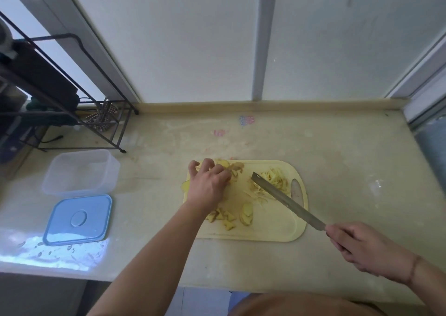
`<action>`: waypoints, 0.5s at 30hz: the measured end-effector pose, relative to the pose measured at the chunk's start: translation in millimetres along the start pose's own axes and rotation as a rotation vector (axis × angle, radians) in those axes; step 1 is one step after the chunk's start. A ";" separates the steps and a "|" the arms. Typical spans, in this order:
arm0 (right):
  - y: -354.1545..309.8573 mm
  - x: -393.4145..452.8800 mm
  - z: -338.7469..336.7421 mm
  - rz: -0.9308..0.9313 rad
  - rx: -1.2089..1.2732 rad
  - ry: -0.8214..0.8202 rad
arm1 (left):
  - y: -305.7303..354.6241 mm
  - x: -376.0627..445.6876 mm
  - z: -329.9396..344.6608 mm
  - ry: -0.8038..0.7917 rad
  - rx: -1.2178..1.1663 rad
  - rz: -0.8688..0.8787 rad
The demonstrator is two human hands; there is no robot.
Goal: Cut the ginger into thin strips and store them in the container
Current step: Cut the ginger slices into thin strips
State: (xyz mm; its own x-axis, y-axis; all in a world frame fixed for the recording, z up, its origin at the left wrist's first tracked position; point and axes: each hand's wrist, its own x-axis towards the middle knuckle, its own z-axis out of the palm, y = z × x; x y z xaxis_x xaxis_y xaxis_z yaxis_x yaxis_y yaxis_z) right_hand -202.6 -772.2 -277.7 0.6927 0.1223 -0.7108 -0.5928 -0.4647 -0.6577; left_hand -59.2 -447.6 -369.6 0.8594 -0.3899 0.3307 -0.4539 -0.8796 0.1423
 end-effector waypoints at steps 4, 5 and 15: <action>-0.2 -2.4 0.0 0.000 0.001 0.008 | 2.9 -4.4 -2.4 0.023 -0.037 0.006; -0.1 -2.5 0.1 0.006 -0.005 0.008 | 3.6 -4.9 -2.4 0.010 -0.033 0.010; -1.2 -1.1 2.0 0.015 -0.015 -0.008 | 12.1 -1.9 -9.6 -0.050 -0.080 0.093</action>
State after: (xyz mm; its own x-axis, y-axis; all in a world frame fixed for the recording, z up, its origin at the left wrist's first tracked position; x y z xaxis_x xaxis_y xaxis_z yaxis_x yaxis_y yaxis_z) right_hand -203.4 -770.1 -276.5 0.6801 0.1224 -0.7229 -0.5969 -0.4801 -0.6428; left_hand -68.6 -454.9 -359.6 0.8222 -0.4838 0.2997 -0.5481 -0.8151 0.1877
